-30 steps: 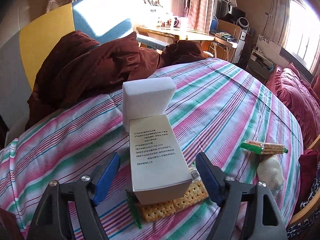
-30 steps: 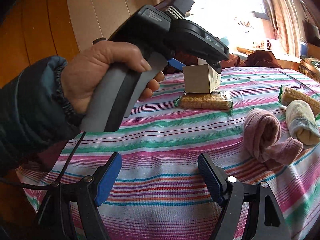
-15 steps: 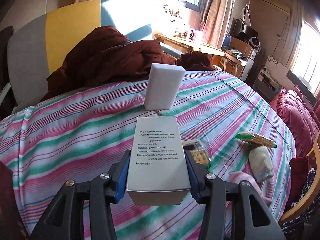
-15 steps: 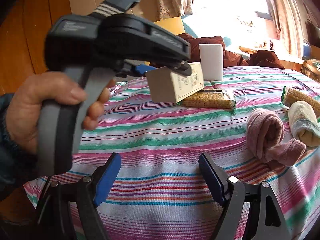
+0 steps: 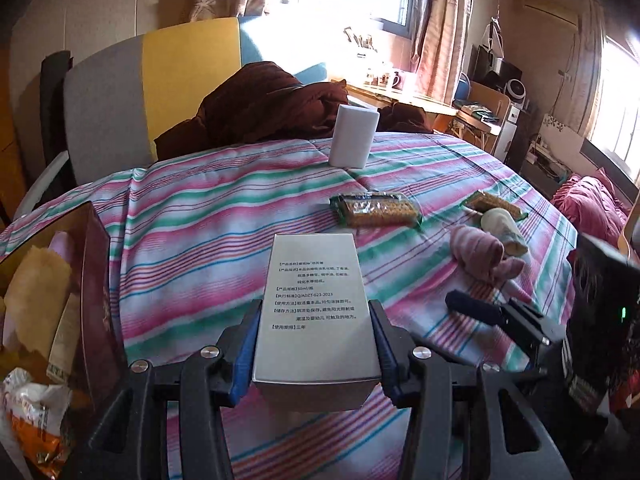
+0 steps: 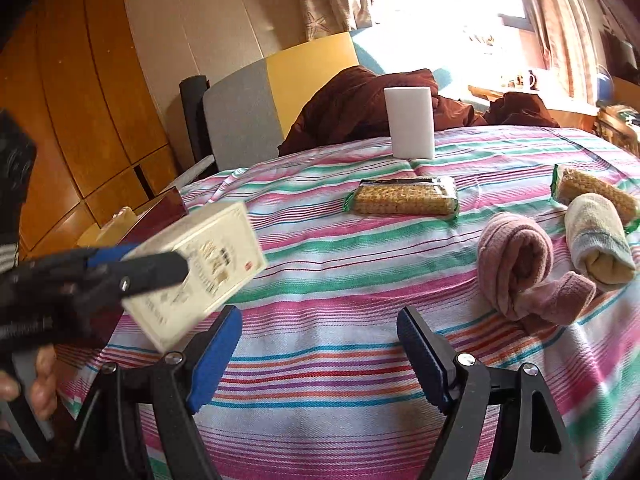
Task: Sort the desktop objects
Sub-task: 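Lift the cream box with the left gripper while the right grasps the white block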
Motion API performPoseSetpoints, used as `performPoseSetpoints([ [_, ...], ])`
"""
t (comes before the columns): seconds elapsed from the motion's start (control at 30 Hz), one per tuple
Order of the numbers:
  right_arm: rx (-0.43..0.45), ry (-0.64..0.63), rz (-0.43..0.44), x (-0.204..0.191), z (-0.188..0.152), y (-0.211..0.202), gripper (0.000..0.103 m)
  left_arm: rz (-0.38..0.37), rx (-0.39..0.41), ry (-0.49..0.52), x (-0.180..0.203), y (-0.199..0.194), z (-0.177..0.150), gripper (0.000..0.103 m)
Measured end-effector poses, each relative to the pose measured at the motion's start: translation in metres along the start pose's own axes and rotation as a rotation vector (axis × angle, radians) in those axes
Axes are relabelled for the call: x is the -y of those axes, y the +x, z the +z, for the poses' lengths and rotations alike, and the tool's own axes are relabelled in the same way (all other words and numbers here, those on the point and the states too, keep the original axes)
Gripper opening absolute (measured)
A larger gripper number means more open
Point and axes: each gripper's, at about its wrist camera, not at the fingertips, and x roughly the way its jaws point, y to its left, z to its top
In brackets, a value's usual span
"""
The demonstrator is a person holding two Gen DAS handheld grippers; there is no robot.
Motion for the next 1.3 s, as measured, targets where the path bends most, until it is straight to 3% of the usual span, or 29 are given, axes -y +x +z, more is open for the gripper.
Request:
performPoseSetpoints([
  [0.17, 0.061, -0.016, -0.063, 0.002, 0.039, -0.011, 0.081, 0.001, 0.030, 0.027, -0.003, -0.007, -0.024, 0.051],
  [0.27, 0.084, -0.007, -0.109, 0.007, 0.073, -0.004, 0.089, -0.001, 0.058, 0.039, -0.004, -0.008, -0.027, 0.051],
  [0.37, 0.087, 0.012, -0.160, 0.013, 0.103, 0.013, 0.098, -0.024, 0.072, 0.031, -0.007, -0.005, -0.027, 0.052],
  [0.53, 0.071, 0.019, -0.285, 0.026, 0.146, 0.064, 0.102, -0.080, 0.082, -0.008, -0.017, 0.004, -0.031, 0.056],
  [0.67, 0.041, 0.004, -0.392, 0.035, 0.167, 0.109, 0.102, -0.122, 0.055, -0.062, -0.027, 0.017, -0.037, 0.057],
  [0.8, 0.029, 0.008, -0.435, 0.046, 0.183, 0.138, 0.102, -0.152, 0.064, -0.078, -0.030, 0.020, -0.041, 0.057],
  [1.1, 0.017, -0.027, -0.457, 0.052, 0.203, 0.174, 0.102, -0.187, 0.080, -0.085, -0.031, 0.022, -0.043, 0.062],
  [1.17, 0.005, -0.059, -0.470, 0.049, 0.203, 0.181, 0.097, -0.190, 0.080, -0.086, -0.031, 0.023, -0.042, 0.062],
  [1.27, -0.014, -0.079, -0.484, 0.048, 0.204, 0.186, 0.066, -0.192, 0.080, -0.087, -0.031, 0.022, -0.042, 0.063],
  [1.3, -0.019, -0.080, -0.484, 0.048, 0.204, 0.186, 0.059, -0.193, 0.079, -0.087, -0.031, 0.022, -0.042, 0.063],
])
